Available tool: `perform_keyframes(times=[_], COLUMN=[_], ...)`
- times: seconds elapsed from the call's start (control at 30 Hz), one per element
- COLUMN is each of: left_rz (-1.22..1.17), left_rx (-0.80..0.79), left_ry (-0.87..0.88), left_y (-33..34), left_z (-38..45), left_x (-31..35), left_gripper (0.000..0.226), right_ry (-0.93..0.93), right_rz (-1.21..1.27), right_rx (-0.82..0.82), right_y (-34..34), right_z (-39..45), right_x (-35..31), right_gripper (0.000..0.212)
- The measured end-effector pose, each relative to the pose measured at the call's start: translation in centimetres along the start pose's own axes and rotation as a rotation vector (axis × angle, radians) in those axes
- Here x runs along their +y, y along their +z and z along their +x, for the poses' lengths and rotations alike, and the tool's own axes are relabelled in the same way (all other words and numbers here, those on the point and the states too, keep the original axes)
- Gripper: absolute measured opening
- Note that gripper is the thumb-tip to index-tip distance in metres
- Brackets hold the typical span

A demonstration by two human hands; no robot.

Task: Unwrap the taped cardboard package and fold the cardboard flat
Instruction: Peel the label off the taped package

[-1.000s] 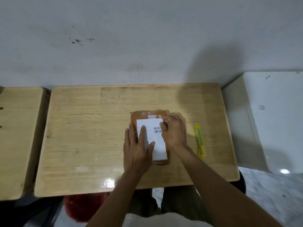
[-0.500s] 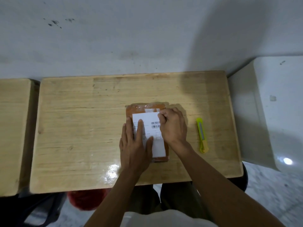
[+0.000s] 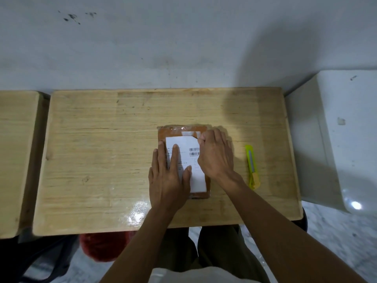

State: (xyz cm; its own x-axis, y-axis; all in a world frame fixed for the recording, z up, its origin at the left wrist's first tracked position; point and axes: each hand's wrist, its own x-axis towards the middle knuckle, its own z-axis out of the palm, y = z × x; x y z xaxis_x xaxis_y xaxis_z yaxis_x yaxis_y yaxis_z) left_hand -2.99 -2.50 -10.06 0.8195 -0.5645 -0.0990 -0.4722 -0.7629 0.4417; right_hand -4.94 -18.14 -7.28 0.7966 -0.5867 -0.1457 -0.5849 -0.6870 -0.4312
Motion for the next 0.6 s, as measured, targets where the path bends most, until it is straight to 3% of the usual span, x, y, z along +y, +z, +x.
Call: perform_keyframes(times=[0.17,0.37,0.6], left_rz=[-0.006,-0.019,-0.010], left_rx=[0.010,0.002,0.015], left_ry=[-0.007,-0.027,-0.019], left_y=[0.1,0.0,0.0], left_z=[0.0,-0.1,-0.1], left_x=[0.0,0.1,0.2], left_gripper=[0.070,0.070,0.071], right_ry=[-0.040,0.063,0.054], right_rz=[0.079,0.340,0.343], right_rx=[0.046,0.137,0.109], right_y=[0.2,0.5,1.0], right_z=[-1.2,-1.6,-1.3], right_x=[-0.3,-0.6,0.2], right_gripper=[0.007,0.005,0.013])
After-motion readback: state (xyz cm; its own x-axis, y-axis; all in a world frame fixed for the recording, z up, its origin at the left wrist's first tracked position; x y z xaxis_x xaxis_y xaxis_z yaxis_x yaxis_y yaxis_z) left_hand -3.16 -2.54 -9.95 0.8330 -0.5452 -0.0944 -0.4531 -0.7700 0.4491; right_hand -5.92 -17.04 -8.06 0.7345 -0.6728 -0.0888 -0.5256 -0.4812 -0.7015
